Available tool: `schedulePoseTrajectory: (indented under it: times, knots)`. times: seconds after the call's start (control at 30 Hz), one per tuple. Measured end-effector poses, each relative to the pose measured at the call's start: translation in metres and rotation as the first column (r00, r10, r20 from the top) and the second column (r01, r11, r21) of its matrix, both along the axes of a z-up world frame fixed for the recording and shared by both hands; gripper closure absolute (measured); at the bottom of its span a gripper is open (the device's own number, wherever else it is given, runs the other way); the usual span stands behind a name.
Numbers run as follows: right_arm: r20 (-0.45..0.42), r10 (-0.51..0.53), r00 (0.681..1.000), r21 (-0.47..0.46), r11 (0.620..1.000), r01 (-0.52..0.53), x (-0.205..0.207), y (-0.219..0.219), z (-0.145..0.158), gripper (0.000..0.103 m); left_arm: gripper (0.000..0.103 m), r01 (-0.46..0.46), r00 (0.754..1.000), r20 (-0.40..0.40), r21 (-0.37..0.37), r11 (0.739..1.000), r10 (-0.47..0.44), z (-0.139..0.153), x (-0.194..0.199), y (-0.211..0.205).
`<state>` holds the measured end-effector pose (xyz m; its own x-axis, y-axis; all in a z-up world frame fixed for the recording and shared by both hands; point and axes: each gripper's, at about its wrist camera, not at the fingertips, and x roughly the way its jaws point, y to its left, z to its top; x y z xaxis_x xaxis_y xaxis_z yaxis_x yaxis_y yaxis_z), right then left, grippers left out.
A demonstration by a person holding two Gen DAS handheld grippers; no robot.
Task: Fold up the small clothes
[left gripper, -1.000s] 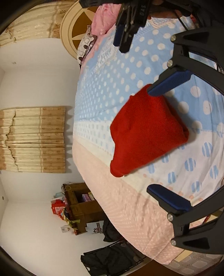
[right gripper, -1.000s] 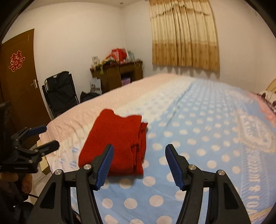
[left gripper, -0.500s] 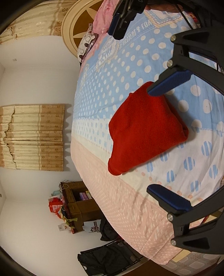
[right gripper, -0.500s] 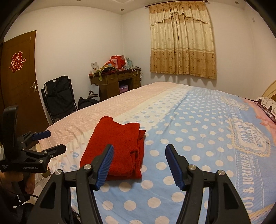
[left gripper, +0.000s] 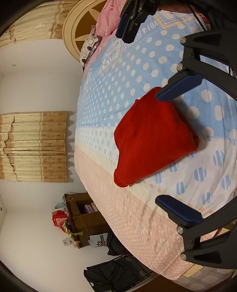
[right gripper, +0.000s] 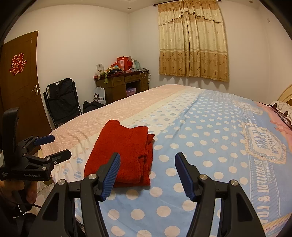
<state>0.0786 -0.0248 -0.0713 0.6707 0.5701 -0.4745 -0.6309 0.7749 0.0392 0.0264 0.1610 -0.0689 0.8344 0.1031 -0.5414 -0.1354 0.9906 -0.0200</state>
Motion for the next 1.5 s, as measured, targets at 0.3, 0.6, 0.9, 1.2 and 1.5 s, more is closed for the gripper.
schedulePoseTrajectory:
  times: [0.3, 0.6, 0.9, 1.2, 1.5]
  knots:
    - [0.000, 0.000, 1.000, 0.002, 1.000, 0.000, 0.000, 0.000, 0.000, 0.040, 0.000, 0.001, 1.000, 0.000, 0.001, 1.000, -0.001, 0.000, 0.000, 0.000]
    - [0.006, 0.002, 1.000, 0.009, 1.000, -0.002, -0.003, 0.000, 0.000, 0.040, 0.000, 0.002, 1.000, 0.006, 0.011, 1.000, -0.002, 0.002, -0.001, 0.001]
    - [0.027, -0.001, 1.000, 0.016, 1.000, 0.000, -0.010, 0.001, 0.004, 0.040, 0.000, -0.012, 0.999, 0.036, 0.067, 0.998, 0.009, 0.008, -0.002, 0.000]
    - [0.043, 0.011, 0.999, 0.010, 1.000, -0.011, -0.013, 0.000, 0.006, 0.040, 0.000, -0.053, 0.994, 0.094, 0.014, 0.999, 0.051, 0.025, -0.006, 0.019]
    - [0.071, 0.032, 0.997, 0.030, 0.999, -0.035, -0.021, -0.001, 0.011, 0.040, 0.000, -0.087, 0.992, 0.091, -0.010, 0.996, 0.088, 0.023, -0.003, 0.030]
